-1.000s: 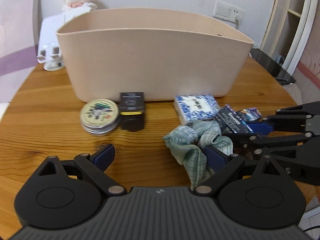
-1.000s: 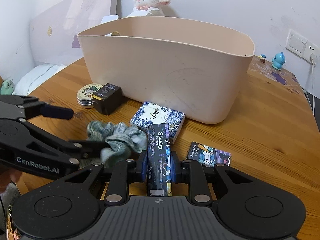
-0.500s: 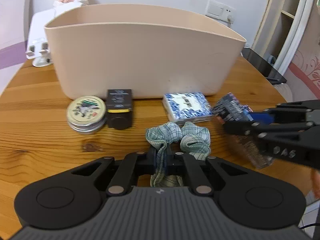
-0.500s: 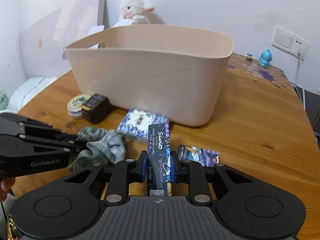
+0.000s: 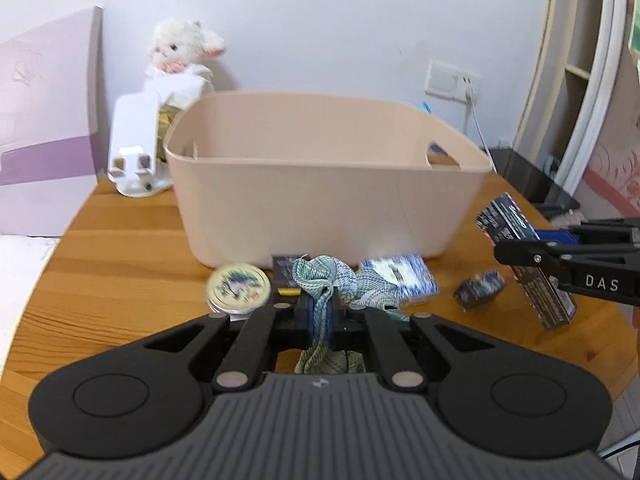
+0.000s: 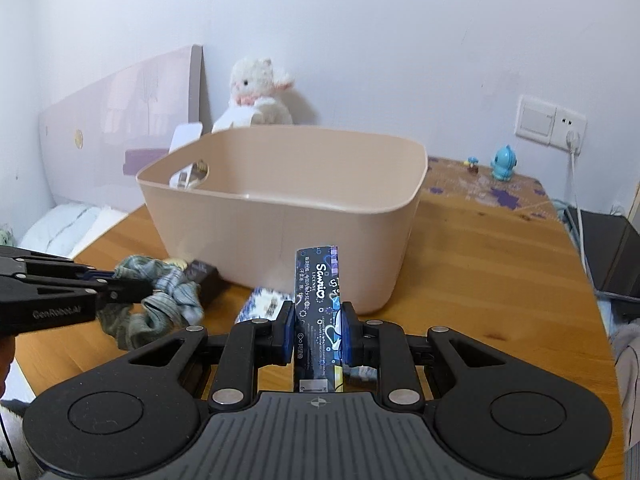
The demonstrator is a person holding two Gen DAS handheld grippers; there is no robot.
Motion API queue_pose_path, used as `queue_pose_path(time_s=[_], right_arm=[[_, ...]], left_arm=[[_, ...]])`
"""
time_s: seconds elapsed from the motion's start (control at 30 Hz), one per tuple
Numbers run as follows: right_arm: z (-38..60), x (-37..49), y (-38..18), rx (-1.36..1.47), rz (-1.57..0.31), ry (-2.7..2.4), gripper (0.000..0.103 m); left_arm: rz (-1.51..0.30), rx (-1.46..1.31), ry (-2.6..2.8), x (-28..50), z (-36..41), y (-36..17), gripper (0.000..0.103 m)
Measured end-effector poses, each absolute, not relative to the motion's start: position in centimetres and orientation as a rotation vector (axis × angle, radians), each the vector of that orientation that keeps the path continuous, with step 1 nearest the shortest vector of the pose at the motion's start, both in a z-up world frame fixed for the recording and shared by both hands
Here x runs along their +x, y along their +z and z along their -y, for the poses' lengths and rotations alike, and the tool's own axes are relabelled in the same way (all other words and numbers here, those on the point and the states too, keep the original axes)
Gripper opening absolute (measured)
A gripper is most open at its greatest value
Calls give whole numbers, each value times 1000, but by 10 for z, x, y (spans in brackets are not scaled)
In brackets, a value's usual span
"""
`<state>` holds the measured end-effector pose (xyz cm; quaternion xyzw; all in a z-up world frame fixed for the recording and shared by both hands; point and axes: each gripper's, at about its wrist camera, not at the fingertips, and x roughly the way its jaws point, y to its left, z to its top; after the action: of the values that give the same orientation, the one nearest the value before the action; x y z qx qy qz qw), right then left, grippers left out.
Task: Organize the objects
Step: 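Lift both held items over the beige bin and open both tools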
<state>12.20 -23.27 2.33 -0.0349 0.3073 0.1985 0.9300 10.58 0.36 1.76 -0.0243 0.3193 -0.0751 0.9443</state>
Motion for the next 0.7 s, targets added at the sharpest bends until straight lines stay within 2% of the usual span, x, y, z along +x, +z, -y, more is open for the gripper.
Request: queue_pose_path(time_s=[0.37,0.7], right_arm=[[239,130,67,-10,-508,413,21],[230,172,103,13,-409,368,21]], left_arm=[[-523,-35,-117,103,-11,68,7],[-456,12,-52,157,-6,95,7]])
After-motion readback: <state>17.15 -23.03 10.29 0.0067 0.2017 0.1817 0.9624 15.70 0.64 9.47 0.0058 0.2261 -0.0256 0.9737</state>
